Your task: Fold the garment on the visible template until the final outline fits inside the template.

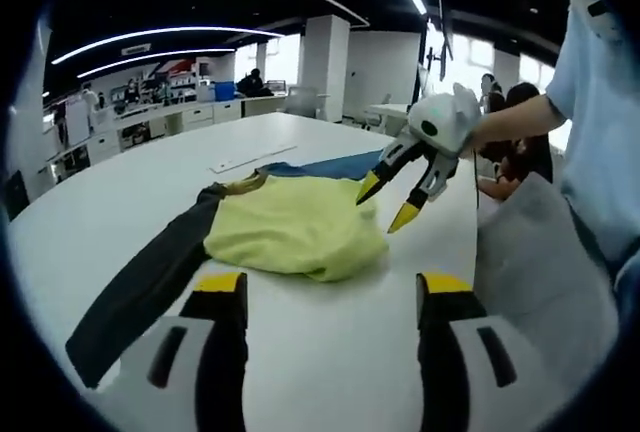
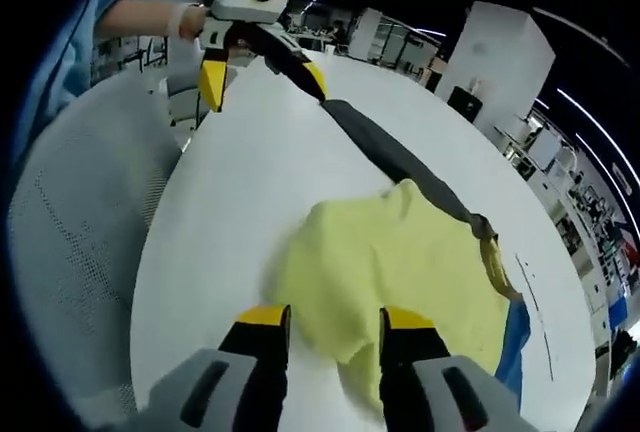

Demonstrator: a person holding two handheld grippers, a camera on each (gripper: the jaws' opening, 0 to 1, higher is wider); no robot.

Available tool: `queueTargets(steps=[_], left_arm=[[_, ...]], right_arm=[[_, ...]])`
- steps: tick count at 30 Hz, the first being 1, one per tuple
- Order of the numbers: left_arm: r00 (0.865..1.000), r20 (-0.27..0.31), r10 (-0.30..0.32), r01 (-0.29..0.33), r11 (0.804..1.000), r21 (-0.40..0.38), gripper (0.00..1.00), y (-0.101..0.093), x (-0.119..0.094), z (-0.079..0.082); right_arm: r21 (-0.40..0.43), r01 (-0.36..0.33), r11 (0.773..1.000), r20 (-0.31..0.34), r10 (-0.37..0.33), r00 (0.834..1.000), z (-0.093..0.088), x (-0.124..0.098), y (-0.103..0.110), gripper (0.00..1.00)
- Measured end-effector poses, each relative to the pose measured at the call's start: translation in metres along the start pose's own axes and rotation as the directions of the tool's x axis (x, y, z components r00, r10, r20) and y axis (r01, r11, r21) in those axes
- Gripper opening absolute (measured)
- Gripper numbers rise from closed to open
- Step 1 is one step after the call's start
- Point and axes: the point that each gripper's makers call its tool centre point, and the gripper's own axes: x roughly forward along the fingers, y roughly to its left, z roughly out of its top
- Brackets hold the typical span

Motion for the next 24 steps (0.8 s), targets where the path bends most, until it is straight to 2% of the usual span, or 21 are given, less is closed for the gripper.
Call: queueTargets(steps=[8,15,21,24], left_arm=[[1.0,-0.01,0.018,-0.018,1.0,-0.014,0.63,-0.003,-0.004,-0.007],[1.0,-0.008,0.029,-0.029,0.999,-0.032,0.62,-0.001,-0.008,-0.01],[1.0,-0.008,0.026,-0.026,0.999,-0.048,0.6,-0.002,-0.007,-0.014],[1.0,-0.007,0.022,-0.022,0.998,-0.051,0.59,-0.003,-0.006,-0.015]], right_arm=[[-0.046,-0.012,0.999,-0.052,0.009,0.999,-0.001,0.02,0.005,0.2],[-0.012,-0.012,1.0,-0.059,0.012,0.998,0.002,0.021,0.0,0.0],[0.04,-0.005,0.999,-0.025,0.006,1.0,0.015,0.01,-0.016,0.0],[0.053,0.021,0.998,-0.013,-0.021,1.0,0.023,0.003,-0.031,0.0]])
